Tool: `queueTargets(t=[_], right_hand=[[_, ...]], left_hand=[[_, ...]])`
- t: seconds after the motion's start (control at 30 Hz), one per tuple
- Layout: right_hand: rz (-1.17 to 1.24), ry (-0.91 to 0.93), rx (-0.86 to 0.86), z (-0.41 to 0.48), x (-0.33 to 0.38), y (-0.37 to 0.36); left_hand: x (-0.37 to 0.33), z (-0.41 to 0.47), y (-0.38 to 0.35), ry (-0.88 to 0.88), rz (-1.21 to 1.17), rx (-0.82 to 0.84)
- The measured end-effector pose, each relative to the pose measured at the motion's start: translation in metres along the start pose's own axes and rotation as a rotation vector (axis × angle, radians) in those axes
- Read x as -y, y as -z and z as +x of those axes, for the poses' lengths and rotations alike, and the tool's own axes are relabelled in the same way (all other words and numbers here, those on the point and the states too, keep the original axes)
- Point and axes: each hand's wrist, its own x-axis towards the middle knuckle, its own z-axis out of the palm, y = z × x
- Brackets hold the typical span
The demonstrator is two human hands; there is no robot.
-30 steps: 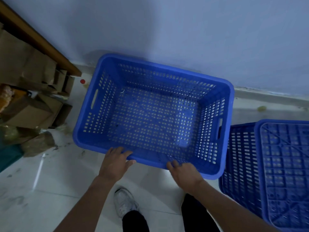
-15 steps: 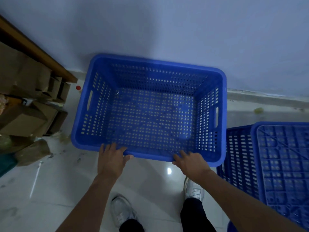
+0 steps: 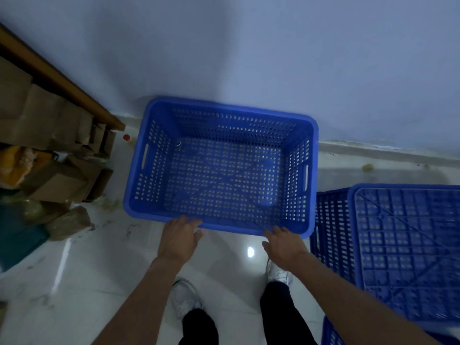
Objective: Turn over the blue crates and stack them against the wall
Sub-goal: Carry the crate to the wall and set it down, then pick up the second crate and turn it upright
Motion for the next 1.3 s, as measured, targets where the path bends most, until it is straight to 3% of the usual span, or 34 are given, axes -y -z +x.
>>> queueTargets(t=[0.1, 0.27, 0.57, 0.8, 1.07, 1.3], right_hand=[[0.095, -0.033, 0.053, -0.040, -0.002, 0.024], [0.170, -0.087, 0.081, -0.117, -0.012, 0.073], [0.373, -0.204, 0.005, -0.265, -0.035, 0.162], [0.520, -0.414, -0.068, -0.335, -0.023, 0.158], [0.685, -0.763, -0.152, -0.441, 0.000, 0.115], [0.801, -1.013, -0.216, -0.573, 0.036, 0.052]], left_hand=[[-0.022, -0.029, 0.040, -0.039, -0.016, -0.018], [-0.062, -0.085, 0.114, 0.053, -0.019, 0.090], [-0.160, -0.171, 0.217, 0.015, -0.054, 0.211], [-0.211, -0.202, 0.227, -0.176, 0.025, 0.237], [-0.269, -0.237, 0.233, -0.653, 0.136, 0.256], [-0.325, -0.298, 0.217, -0.914, 0.338, 0.308]])
